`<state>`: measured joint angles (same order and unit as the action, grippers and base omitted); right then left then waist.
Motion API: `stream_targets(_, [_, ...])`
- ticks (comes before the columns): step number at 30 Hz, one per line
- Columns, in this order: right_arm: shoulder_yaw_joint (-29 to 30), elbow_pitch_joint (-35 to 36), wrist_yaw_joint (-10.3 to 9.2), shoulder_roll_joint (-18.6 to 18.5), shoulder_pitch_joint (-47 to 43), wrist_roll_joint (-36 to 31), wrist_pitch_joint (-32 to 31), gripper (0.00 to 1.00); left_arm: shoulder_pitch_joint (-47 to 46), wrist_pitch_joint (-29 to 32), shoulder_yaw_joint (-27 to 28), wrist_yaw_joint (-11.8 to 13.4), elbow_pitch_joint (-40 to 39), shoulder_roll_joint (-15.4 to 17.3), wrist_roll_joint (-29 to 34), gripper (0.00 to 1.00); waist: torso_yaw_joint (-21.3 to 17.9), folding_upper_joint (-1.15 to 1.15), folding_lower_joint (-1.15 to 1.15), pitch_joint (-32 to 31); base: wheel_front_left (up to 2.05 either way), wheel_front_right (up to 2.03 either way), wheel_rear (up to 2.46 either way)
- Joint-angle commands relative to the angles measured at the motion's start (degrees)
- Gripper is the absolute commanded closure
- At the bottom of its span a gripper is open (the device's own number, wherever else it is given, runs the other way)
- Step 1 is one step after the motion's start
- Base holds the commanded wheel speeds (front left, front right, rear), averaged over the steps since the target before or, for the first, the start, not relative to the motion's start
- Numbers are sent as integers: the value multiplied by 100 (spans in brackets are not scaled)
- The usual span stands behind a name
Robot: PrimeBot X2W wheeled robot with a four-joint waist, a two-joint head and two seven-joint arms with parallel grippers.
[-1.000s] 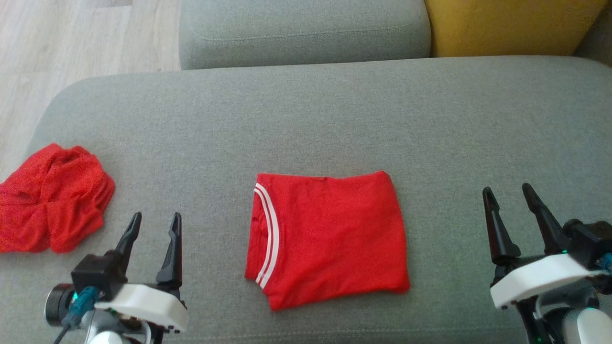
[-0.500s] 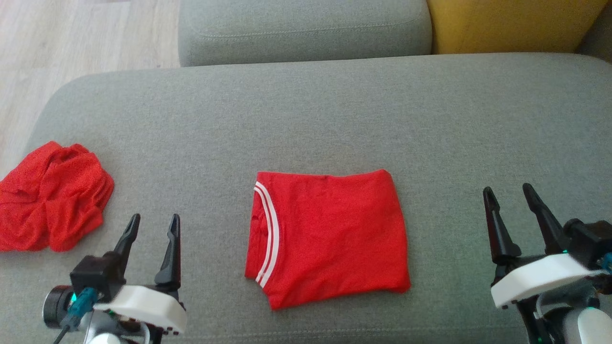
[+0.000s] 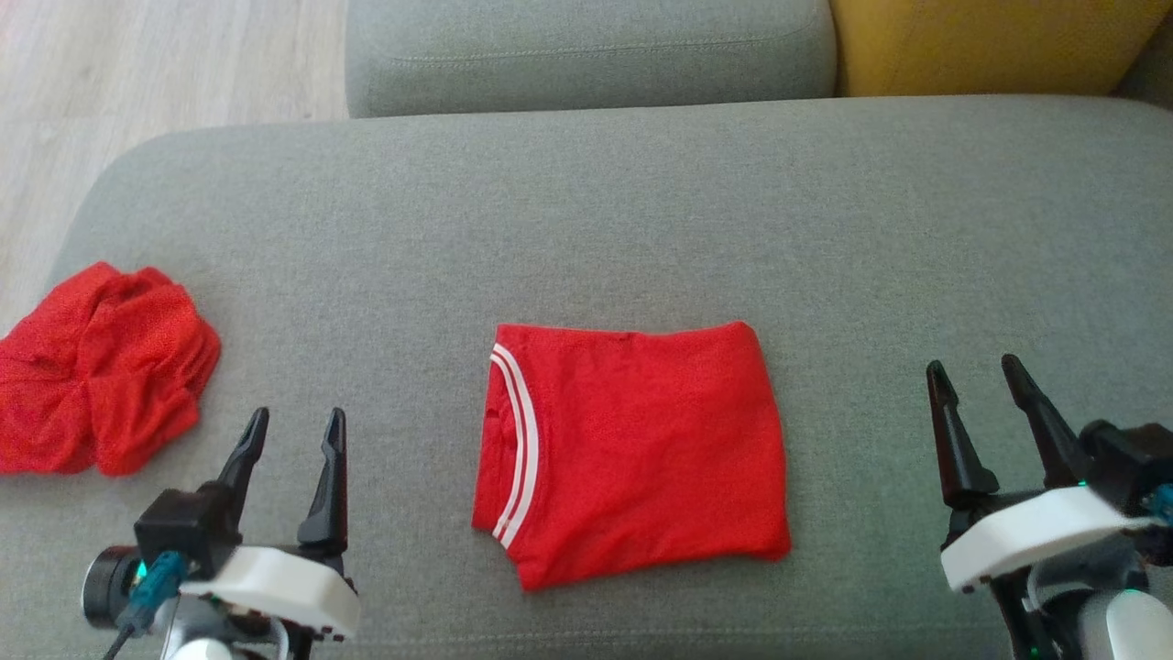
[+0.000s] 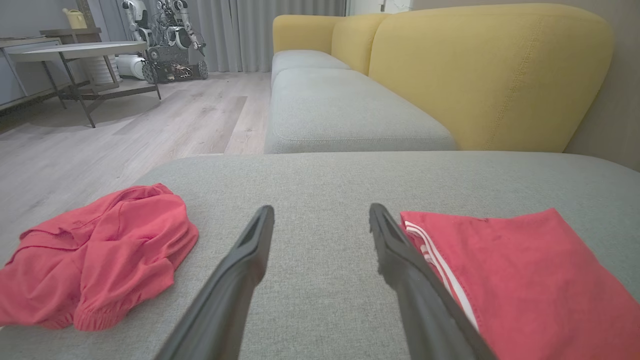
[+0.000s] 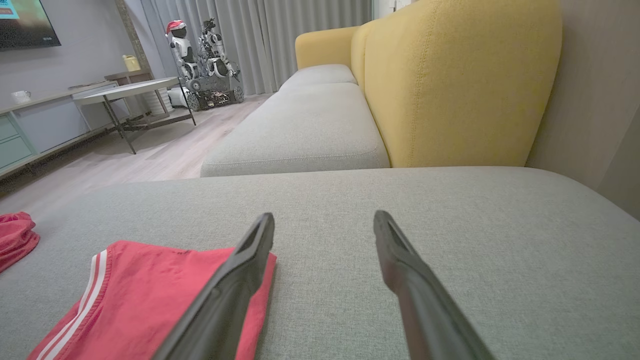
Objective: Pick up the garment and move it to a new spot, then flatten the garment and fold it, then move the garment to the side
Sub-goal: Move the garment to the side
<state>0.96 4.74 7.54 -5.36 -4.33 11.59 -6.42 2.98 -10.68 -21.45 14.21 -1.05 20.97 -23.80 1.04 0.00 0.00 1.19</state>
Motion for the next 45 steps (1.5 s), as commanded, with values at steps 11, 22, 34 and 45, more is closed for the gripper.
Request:
stream_targets(11, [-552,-653,-5,-129,807,50,-94,0,-673,-136,212,-77,-262,139,17,0,279,0,0,526,0,0,0])
stream_targets(22, [-1278,-2770,-5,-28,1705,230,-291,0,-1116,-319,142,-238,-20,-63,41,0,588,0,0,1061,0,0,0])
stream_targets(34, [-1541,-3113,-5,72,1880,436,-402,100,-1178,-399,245,-299,88,-88,61,0,300,0,0,1193,0,0,0])
stream_targets(45, [-1471,-2612,-5,-293,2399,404,-246,100,-1293,-414,282,-335,-5,-20,129,0,-606,0,0,1403,0,0,0])
